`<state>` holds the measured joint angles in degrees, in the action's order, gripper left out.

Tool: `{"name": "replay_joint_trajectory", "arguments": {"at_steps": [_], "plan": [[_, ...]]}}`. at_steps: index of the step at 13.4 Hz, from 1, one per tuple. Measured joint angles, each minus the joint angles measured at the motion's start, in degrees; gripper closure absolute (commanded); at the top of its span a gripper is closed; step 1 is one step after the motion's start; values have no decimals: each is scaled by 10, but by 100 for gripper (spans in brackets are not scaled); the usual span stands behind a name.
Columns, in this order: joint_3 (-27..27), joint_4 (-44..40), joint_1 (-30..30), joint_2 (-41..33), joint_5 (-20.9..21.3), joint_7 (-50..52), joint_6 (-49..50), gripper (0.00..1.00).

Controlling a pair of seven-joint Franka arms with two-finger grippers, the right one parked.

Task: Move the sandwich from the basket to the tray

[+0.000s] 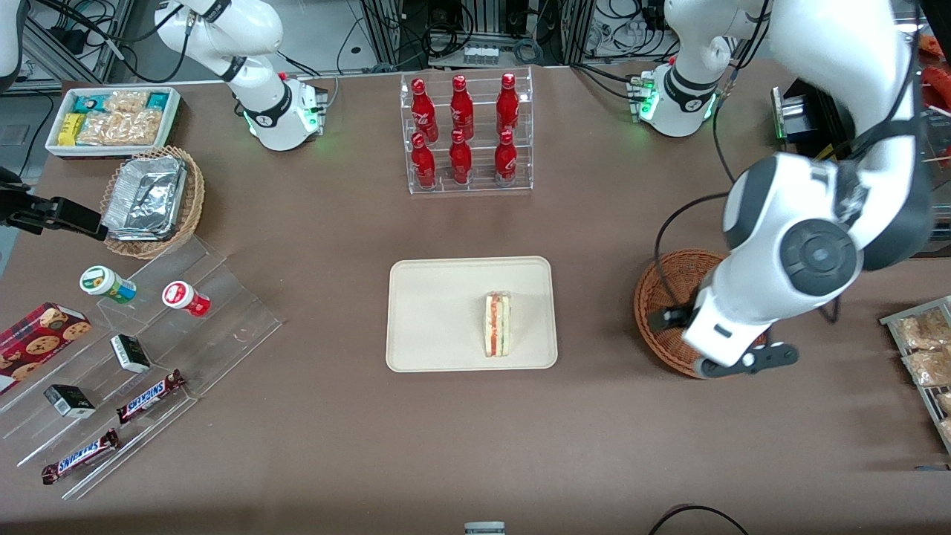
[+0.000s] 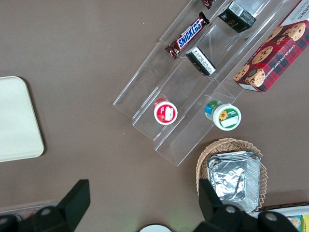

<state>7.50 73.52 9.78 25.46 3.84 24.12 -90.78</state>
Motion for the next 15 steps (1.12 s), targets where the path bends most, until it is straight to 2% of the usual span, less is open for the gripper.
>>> {"name": "replay_joint_trajectory", "arguments": {"at_steps": [8, 11, 15], "plan": [[35, 11, -103, -133, 0, -157, 174, 0], [42, 26, -124, -178, -1, -193, 197, 0], [45, 89, -125, -224, -1, -204, 198, 0]]}}
